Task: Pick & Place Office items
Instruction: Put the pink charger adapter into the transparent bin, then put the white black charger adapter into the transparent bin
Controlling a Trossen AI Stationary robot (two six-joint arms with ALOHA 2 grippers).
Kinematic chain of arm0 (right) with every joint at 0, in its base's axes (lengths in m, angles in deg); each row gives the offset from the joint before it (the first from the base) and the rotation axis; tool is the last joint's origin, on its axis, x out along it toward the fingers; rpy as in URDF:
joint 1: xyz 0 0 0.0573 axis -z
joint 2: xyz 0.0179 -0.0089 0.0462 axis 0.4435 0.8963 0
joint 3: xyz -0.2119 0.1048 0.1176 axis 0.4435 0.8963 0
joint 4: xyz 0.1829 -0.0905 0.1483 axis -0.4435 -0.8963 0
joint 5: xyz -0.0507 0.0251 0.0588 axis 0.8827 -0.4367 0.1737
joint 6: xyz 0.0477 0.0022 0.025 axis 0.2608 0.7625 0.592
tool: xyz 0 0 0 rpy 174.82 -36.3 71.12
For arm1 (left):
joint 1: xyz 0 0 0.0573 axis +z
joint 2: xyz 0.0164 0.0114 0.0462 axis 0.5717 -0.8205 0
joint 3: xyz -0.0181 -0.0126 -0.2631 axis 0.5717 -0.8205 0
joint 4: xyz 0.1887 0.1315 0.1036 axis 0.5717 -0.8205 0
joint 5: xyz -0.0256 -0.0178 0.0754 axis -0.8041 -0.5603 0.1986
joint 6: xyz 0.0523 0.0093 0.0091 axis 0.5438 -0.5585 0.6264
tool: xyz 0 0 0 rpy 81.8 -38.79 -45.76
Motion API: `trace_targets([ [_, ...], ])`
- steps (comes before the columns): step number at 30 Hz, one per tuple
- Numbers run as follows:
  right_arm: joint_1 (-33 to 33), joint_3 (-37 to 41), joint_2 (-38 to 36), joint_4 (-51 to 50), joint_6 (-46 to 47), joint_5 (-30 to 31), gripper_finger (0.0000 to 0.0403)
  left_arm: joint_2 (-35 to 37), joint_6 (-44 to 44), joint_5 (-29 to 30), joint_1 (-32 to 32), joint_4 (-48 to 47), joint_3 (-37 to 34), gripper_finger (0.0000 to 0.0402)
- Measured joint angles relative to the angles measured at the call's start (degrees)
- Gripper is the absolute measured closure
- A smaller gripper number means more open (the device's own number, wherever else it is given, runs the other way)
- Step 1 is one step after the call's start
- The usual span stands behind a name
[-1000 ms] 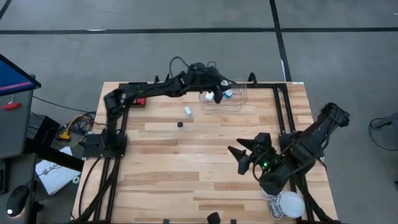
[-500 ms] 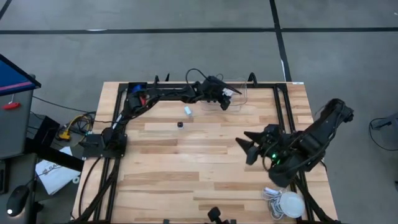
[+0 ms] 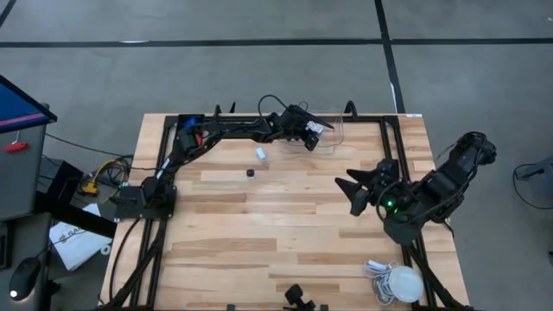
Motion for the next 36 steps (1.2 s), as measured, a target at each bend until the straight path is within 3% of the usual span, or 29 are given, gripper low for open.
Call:
trace_targets([
  [5, -0.2, 0.0, 0.2, 0.0, 0.0, 0.0, 0.0135, 0.0, -0.2, -0.5, 0.0, 1.8, 0.0, 0.0274],
  [12, -0.6, 0.0, 0.2, 0.0, -0.2, 0.0, 0.0135, 0.0, -2.4, -0.2, 0.0, 3.2, 0.0, 0.0170],
  [21, -1.0, 0.0, 0.2, 0.1, -0.4, 0.2, 0.0135, 3.7, -2.2, -2.1, 0.0, 5.0, -0.2, 0.0190],
  [26, -1.6, 0.0, 0.2, 0.3, -0.6, 0.8, 0.0135, 12.5, 5.5, -3.4, -0.5, -9.7, 0.0, 0.0206],
  [31, -2.8, 0.0, 0.2, 0.8, -0.6, 3.4, 0.0135, 21.9, 10.7, -3.4, -1.5, -33.4, -0.7, 0.0211],
  [36, -3.9, 0.0, 0.2, 1.2, -0.6, 6.0, 0.0135, 33.9, 8.2, -3.4, -2.8, -48.0, -11.6, 0.0204],
])
